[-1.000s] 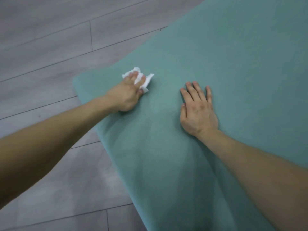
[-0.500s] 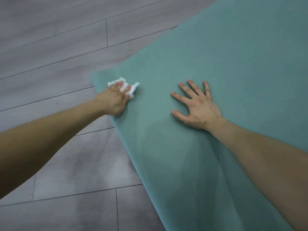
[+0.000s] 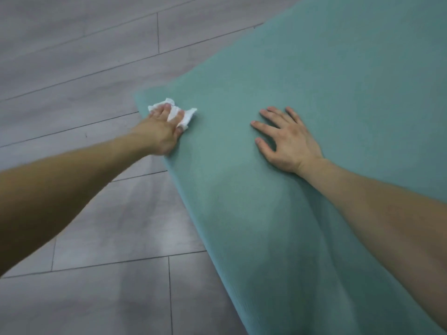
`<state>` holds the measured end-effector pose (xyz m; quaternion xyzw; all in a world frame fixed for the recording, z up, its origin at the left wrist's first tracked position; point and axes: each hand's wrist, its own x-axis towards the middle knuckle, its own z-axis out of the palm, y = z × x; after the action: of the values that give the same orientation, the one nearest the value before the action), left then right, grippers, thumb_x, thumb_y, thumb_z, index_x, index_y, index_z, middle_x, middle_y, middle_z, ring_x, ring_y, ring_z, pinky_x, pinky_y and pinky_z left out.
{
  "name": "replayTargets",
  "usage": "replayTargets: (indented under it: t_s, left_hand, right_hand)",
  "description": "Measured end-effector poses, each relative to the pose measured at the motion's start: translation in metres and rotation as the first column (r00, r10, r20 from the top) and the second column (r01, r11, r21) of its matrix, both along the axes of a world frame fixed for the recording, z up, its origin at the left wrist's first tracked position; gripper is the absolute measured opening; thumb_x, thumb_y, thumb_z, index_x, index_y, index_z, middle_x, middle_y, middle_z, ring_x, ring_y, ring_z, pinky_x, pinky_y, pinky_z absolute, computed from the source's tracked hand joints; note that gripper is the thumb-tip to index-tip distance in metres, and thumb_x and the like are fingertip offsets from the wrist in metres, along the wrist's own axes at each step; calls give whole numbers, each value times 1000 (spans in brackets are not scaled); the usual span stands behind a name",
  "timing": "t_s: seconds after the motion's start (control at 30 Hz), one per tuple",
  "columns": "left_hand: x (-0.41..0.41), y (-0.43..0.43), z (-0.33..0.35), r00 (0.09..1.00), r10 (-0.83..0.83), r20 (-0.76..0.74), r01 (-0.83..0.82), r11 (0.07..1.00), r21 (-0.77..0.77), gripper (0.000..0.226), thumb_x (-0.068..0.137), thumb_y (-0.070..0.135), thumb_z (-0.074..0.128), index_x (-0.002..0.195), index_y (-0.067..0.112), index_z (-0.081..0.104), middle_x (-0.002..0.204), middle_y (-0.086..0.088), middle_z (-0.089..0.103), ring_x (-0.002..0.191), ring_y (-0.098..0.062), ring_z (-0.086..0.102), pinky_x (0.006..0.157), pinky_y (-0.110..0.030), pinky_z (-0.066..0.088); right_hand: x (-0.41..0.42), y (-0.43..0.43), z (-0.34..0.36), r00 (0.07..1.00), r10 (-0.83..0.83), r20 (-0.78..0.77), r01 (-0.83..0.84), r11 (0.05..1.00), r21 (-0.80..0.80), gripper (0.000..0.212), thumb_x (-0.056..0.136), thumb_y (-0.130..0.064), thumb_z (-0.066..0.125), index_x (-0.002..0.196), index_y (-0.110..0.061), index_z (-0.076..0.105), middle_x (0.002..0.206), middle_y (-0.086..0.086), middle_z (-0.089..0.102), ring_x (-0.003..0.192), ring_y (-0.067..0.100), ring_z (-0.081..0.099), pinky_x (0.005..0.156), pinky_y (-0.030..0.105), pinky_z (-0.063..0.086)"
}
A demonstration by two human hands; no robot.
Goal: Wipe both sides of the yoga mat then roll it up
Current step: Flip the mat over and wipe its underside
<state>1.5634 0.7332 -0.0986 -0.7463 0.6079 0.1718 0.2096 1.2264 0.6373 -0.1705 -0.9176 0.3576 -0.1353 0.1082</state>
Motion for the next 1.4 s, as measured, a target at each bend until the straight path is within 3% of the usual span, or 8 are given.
replayTargets:
  t_s: [0.17,0.3,0.47,0.57,0.83,1.07,1.23,1.4]
  left_hand:
    - [-137,121,3,731,-644,-225,563,756,-333,52,115,35,29,166,30,25,170,-15,16,160,-30,9,130,-32,-7]
    - [-152,148,-4,553,-746,-371,739,645,-195,55,114,43,26,167,32,22,177,-7,4,163,-21,-2,132,-45,11]
    - [-45,12,-16,943,-316,-100,309,947,-84,67,103,66,-1,166,43,6,177,-8,2,163,-21,-4,132,-42,3]
    - [-26,-32,-11,998,-52,-25,50,996,-77,71,103,69,3,167,38,7,176,-12,1,163,-28,-1,132,-45,3]
    - [-188,60,-20,602,-753,-265,734,653,-185,58,110,53,8,167,42,6,175,-8,-13,162,-22,-16,132,-39,-3]
    - [-2,-84,-18,1000,3,4,-2,990,-140,70,102,71,6,166,42,5,173,-21,6,161,-35,4,131,-52,6]
    - [-145,-40,-12,824,-528,-206,455,833,-315,53,115,43,22,167,33,23,174,-15,15,159,-15,2,126,-23,-13]
    - [-123,-34,-24,668,-704,-242,680,709,-185,60,108,59,6,167,44,6,176,-2,-8,162,-16,-12,132,-36,-1]
  right_hand:
    - [0,5,2,979,-198,40,200,978,-63,51,96,-43,50,141,-23,62,154,16,48,149,32,36,125,54,23]
    - [0,7,8,980,-199,-18,197,977,-85,56,95,-45,46,142,-18,56,146,18,50,142,36,41,123,55,25]
    - [-23,-2,4,983,-23,-182,26,1000,15,71,99,-63,34,163,-30,34,171,10,27,160,26,18,130,55,9]
    - [-54,-7,2,982,4,-189,-12,999,-45,65,103,-61,32,162,-34,34,173,0,26,161,18,16,130,58,3]
    - [-55,-2,3,960,-276,-53,275,961,-38,58,95,-43,45,148,-19,52,160,15,42,155,30,30,127,62,15]
    - [-54,-4,2,957,-288,-19,288,958,-18,57,94,-39,44,147,-19,53,160,14,44,155,30,31,127,61,15]
    - [-55,-3,-2,956,-292,-20,291,956,-39,55,94,-32,44,147,-19,53,159,12,45,154,30,32,127,59,17]
    - [-57,-4,-5,960,-278,-35,276,960,-47,56,96,-29,42,150,-17,51,162,11,42,155,31,30,127,60,16]
